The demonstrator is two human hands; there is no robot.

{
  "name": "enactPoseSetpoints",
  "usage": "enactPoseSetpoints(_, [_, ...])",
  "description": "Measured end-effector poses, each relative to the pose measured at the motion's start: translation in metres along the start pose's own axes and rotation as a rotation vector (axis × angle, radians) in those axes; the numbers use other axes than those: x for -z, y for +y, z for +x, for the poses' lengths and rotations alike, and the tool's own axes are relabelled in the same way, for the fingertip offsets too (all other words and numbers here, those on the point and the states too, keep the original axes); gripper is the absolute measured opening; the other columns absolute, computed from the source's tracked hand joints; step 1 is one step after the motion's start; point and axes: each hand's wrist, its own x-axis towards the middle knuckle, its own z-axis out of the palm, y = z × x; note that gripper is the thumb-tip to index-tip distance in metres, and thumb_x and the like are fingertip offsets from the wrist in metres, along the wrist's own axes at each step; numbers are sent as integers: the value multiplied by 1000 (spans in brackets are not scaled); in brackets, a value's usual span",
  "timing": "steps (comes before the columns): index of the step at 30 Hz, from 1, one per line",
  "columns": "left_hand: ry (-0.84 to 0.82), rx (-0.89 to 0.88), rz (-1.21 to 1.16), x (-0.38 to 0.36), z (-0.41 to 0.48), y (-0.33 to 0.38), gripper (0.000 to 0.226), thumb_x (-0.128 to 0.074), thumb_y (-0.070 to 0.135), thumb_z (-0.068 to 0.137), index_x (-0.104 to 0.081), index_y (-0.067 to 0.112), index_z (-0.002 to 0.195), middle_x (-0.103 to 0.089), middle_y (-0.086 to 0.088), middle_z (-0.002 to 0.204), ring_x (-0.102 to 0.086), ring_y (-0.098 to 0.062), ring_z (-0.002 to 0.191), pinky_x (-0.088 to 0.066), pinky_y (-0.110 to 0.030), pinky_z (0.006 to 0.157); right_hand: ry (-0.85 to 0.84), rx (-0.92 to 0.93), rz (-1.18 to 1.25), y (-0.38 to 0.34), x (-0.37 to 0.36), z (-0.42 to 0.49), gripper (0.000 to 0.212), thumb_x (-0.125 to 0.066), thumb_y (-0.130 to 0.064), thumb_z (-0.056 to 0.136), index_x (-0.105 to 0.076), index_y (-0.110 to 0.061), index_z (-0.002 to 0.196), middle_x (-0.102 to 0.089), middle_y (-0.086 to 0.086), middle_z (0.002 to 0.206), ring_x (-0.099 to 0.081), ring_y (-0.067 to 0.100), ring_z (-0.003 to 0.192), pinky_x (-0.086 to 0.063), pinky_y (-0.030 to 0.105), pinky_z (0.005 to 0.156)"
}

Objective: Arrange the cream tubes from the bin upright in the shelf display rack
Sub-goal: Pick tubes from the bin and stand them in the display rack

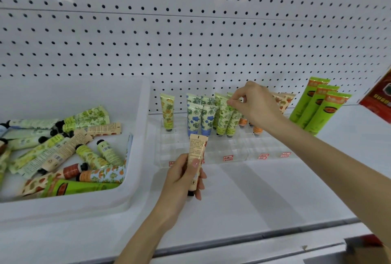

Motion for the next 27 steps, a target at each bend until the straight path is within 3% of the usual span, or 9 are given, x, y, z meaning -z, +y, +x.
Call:
enactPoseSetpoints(9, [3, 4, 32, 1, 1, -1, 17, -45, 20, 98, -57, 10, 104, -60, -3, 72, -53, -13, 55, -40, -27, 47, -69, 23, -75, 0, -4, 3, 21, -69, -35, 84, -71, -17, 94, -37, -10, 75, -47, 17, 79, -38, 32, 67])
enactPoseSetpoints(18, [-5, 11, 19, 1, 0, 0, 17, -44, 19, 98, -57, 10, 104, -60, -3, 72, -53, -11, 54, -41, -23, 44, -84, 45, -92, 2, -6, 5, 27, -71, -33, 82, -68, -15, 102, -43, -2, 89, -44, 17, 84, -37, 31, 69])
enactPoseSetpoints(24, [-11, 1, 17, 1, 0, 0, 17, -45, 17, 98, -56, 6, 106, -59, -4, 72, -53, -12, 54, -42, -23, 44, -63, 54, -43, 6, -7, 5, 24, -74, -32, 79, -68, -18, 98, -34, -13, 73, -44, 17, 79, -36, 30, 67])
enactPoseSetpoints(27, [-14, -2, 15, 1, 0, 1, 18, -45, 17, 98, -56, 5, 105, -59, -2, 71, -53, -11, 54, -42, -23, 44, -23, 64, 16, 6, -1, 2, 20, -75, -30, 78, -68, -21, 94, -38, -9, 71, -42, 14, 69, -34, 27, 58])
